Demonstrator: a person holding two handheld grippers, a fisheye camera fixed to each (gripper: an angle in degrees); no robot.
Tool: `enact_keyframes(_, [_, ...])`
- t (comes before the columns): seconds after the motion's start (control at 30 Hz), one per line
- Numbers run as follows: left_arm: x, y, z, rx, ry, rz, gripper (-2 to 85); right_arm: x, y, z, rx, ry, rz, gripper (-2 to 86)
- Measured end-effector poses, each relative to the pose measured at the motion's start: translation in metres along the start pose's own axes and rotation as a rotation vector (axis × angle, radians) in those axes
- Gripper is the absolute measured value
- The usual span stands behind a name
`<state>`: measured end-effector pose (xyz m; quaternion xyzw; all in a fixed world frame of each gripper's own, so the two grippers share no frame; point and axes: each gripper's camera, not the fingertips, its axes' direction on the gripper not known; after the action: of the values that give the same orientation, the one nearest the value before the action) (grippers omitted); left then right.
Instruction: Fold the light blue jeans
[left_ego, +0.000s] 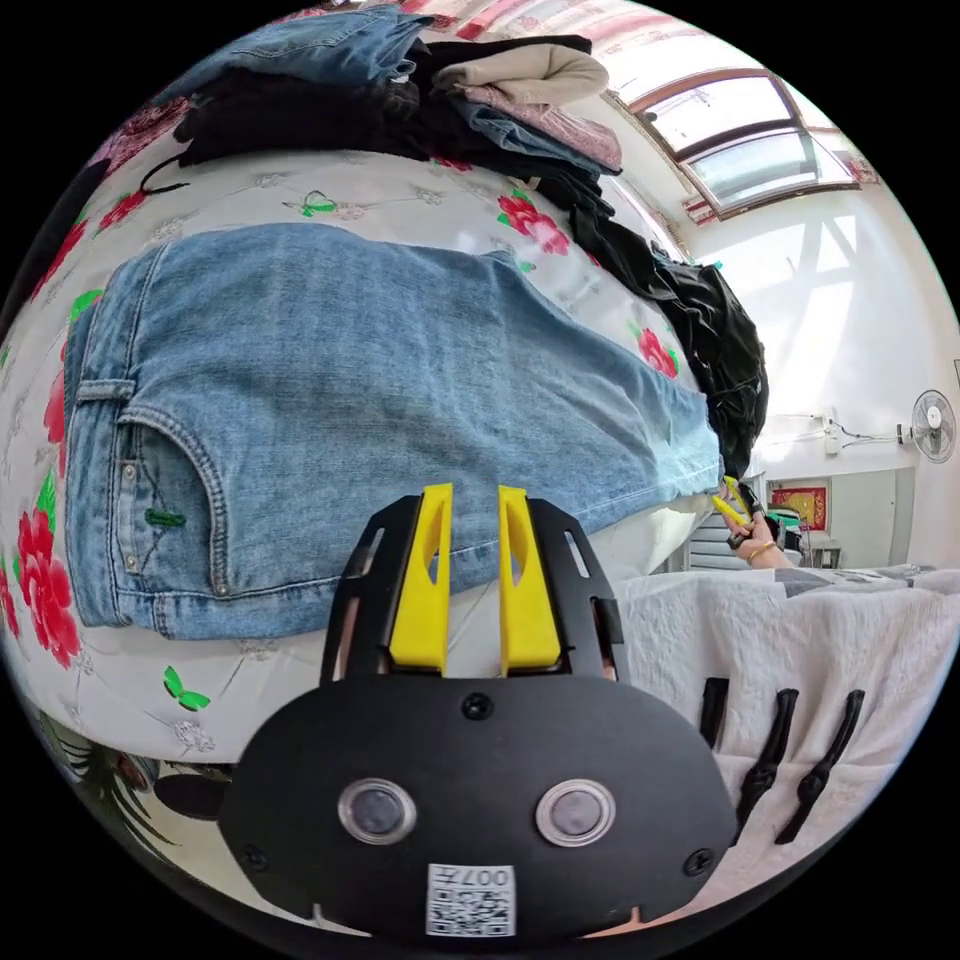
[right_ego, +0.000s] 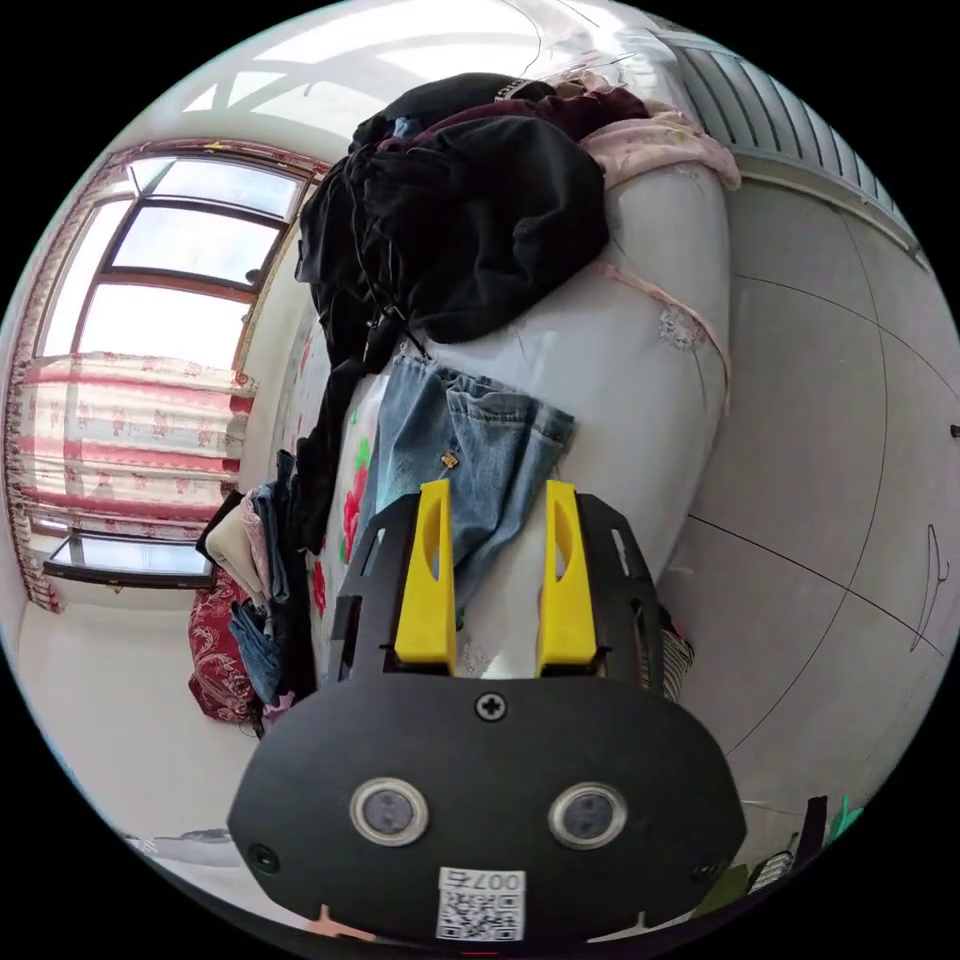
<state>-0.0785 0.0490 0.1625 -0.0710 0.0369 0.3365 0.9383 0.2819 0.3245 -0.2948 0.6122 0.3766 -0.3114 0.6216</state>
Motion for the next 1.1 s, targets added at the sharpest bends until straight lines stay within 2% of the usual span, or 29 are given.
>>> enact_keyframes(0.07, [0.011, -0.007, 0.02, -0.062, -0.041, 0.047, 5.7, 0.003, -0.016, 0.015, -0.029, 0.032, 0.011, 3.4])
enact_keyframes(0.13, [0.02, -0.011, 0.038, -0.101, -0.145, 0.077, 0.5, 0.0, -0.033, 0.022, -0.053, 0.076, 0.021, 1.5])
enact_keyframes(0.17, [0.024, -0.013, 0.04, -0.099, -0.218, 0.096, -0.1, -0.009, -0.044, 0.017, -0.042, 0.04, -0.034, 0.9])
enact_keyframes(0.23, [0.025, -0.021, 0.045, -0.136, -0.184, 0.118, -0.6, -0.031, -0.055, -0.001, 0.001, -0.036, -0.188, 0.8])
enact_keyframes(0.3, [0.028, -0.029, 0.054, -0.162, -0.14, 0.111, -0.9, -0.047, -0.053, -0.018, 0.078, 0.03, -0.361, 1.4])
enact_keyframes(0.37, [0.034, -0.032, 0.059, -0.153, -0.155, 0.111, -0.9, -0.027, -0.057, -0.008, 0.038, 0.106, -0.337, 2.4])
enact_keyframes(0.4, [0.036, -0.033, 0.06, -0.149, -0.164, 0.108, -0.9, -0.005, -0.064, 0.003, -0.02, 0.17, -0.224, 3.2])
enact_keyframes(0.47, [0.037, -0.035, 0.061, -0.148, -0.164, 0.097, -0.9, 0.015, -0.069, 0.006, -0.041, 0.187, -0.159, 4.4])
enact_keyframes(0.57, [0.041, -0.039, 0.058, -0.153, -0.19, 0.084, -0.7, 0.003, -0.075, -0.004, 0.051, 0.203, -0.268, 6.7])
enact_keyframes(0.77, [0.045, -0.052, 0.068, -0.182, -0.219, 0.073, -0.9, -0.052, -0.111, 0.052, -0.124, 0.386, -0.595, 7.7])
enact_keyframes(0.9, [0.048, -0.062, 0.072, -0.205, -0.238, 0.087, -1.0, -0.06, -0.126, 0.113, -0.348, 0.486, -0.668, 3.5])
enact_keyframes(0.97, [0.048, -0.066, 0.073, -0.208, -0.239, 0.089, -1.0, -0.067, -0.125, 0.124, -0.347, 0.588, -0.705, 1.4])
enact_keyframes(1.03, [0.048, -0.069, 0.073, -0.209, -0.238, 0.076, -1.0, -0.086, -0.126, 0.11, -0.286, 0.541, -0.788, 0.5])
enact_keyframes(1.1, [0.048, -0.071, 0.073, -0.204, -0.241, 0.067, -1.0, -0.119, -0.132, 0.058, -0.144, 0.321, -0.885, 0.1])
